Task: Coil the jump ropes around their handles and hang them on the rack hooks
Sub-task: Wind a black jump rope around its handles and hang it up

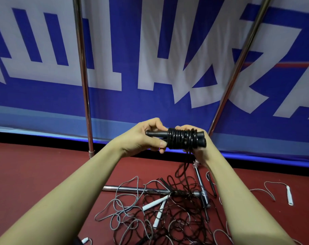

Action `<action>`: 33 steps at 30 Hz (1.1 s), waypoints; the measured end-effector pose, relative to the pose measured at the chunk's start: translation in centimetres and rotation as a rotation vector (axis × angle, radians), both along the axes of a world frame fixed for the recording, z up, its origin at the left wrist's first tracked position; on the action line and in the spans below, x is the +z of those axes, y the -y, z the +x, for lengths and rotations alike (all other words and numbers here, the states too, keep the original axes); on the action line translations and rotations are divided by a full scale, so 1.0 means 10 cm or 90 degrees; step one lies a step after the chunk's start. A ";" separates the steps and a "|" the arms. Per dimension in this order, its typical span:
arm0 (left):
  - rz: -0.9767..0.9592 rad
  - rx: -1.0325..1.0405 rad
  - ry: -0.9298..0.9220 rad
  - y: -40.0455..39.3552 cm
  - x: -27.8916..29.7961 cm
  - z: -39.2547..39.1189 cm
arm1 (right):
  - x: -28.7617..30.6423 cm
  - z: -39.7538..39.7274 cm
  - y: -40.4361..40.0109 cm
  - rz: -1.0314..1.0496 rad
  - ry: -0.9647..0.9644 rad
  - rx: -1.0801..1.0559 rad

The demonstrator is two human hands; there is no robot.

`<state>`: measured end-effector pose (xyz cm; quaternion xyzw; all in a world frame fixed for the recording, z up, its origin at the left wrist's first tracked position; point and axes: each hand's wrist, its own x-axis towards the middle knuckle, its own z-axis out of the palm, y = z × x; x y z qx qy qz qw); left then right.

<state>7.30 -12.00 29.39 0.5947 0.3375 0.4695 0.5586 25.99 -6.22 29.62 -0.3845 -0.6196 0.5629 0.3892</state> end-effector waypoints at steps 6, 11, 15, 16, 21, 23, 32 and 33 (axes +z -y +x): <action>0.003 0.199 0.118 -0.08 -0.01 0.09 | -0.11 -0.08 0.01 -0.086 -0.042 0.107; 0.044 0.348 0.025 -0.11 -0.04 0.15 | -0.09 -0.13 0.04 -0.102 -0.009 0.207; 0.074 0.395 -0.086 -0.13 -0.10 0.13 | -0.10 -0.15 0.07 -0.093 0.043 0.200; 0.083 0.401 -0.109 -0.13 -0.12 0.12 | -0.11 -0.15 0.07 -0.087 0.056 0.198; 0.108 0.433 -0.204 -0.17 -0.23 0.07 | -0.14 -0.09 0.05 -0.032 0.113 0.245; 0.108 0.452 -0.222 -0.19 -0.27 0.01 | -0.12 -0.07 0.05 -0.023 0.121 0.266; 0.142 0.375 -0.400 -0.19 -0.37 -0.14 | -0.01 0.02 0.02 0.035 0.064 0.143; 0.137 0.343 -0.404 -0.18 -0.37 -0.15 | -0.01 0.04 0.01 0.051 0.066 0.120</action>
